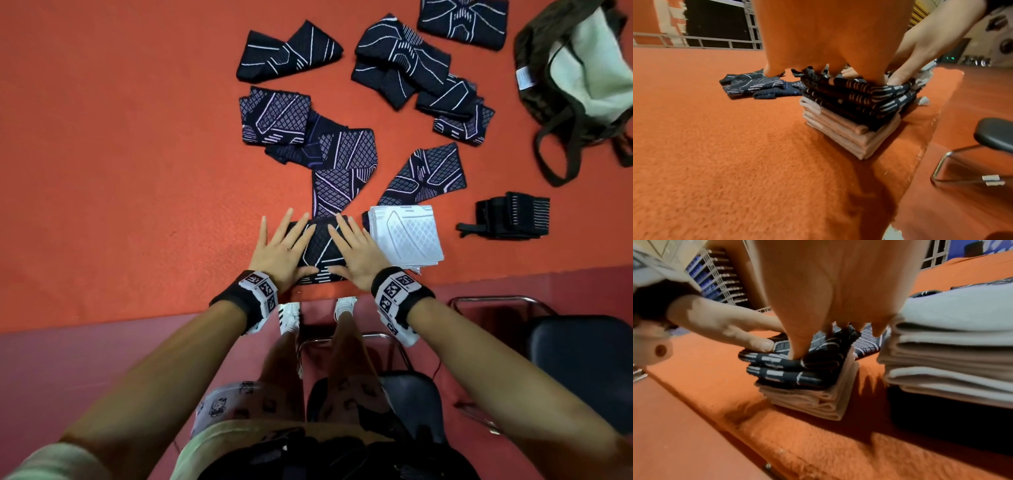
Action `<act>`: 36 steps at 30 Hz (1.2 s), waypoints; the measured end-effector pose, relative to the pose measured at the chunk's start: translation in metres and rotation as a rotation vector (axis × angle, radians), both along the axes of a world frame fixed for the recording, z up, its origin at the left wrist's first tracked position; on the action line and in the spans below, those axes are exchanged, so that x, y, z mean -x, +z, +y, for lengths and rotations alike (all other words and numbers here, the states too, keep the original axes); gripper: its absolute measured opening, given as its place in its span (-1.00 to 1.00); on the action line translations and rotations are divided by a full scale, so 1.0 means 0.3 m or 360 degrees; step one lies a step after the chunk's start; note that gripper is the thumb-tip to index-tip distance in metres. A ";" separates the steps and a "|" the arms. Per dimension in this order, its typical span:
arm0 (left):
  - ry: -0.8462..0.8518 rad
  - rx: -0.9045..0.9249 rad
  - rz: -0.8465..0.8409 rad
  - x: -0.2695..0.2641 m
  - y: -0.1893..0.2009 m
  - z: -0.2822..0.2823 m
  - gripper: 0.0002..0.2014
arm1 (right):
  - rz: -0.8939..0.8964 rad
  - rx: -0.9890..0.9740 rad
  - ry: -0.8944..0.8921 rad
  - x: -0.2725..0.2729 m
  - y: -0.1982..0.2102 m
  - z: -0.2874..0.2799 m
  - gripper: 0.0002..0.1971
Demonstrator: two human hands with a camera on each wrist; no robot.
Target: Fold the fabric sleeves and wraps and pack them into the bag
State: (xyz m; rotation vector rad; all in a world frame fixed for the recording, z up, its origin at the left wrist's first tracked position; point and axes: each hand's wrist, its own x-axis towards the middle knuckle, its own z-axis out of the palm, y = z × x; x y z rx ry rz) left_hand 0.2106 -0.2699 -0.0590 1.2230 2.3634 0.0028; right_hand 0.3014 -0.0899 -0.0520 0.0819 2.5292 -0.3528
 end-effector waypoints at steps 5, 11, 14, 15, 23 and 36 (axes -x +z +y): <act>-0.0040 0.0205 0.0035 0.003 -0.053 -0.005 -0.10 | -0.0034 -0.0085 -0.0013 -0.002 -0.026 -0.019 -0.14; 0.0098 0.0146 -0.0340 0.052 -0.012 0.020 -0.18 | -0.0165 -0.0058 -0.0113 0.031 0.002 -0.027 -0.14; 0.0260 -0.0123 -0.0391 0.128 0.044 0.020 -0.35 | -0.0191 -0.0023 -0.0150 0.089 0.057 -0.012 -0.24; 0.0303 -0.0180 -0.0360 0.158 0.064 0.024 -0.38 | -0.0163 0.0022 -0.0199 0.119 0.081 -0.001 -0.32; 0.0688 -0.0515 -0.0141 0.553 0.218 0.164 -0.51 | 0.0111 0.0257 -0.0614 0.489 0.246 0.144 -0.54; 0.1234 -0.0668 -0.0347 0.964 0.102 0.436 -0.49 | 0.0237 0.0326 -0.0868 0.997 0.154 0.422 -0.43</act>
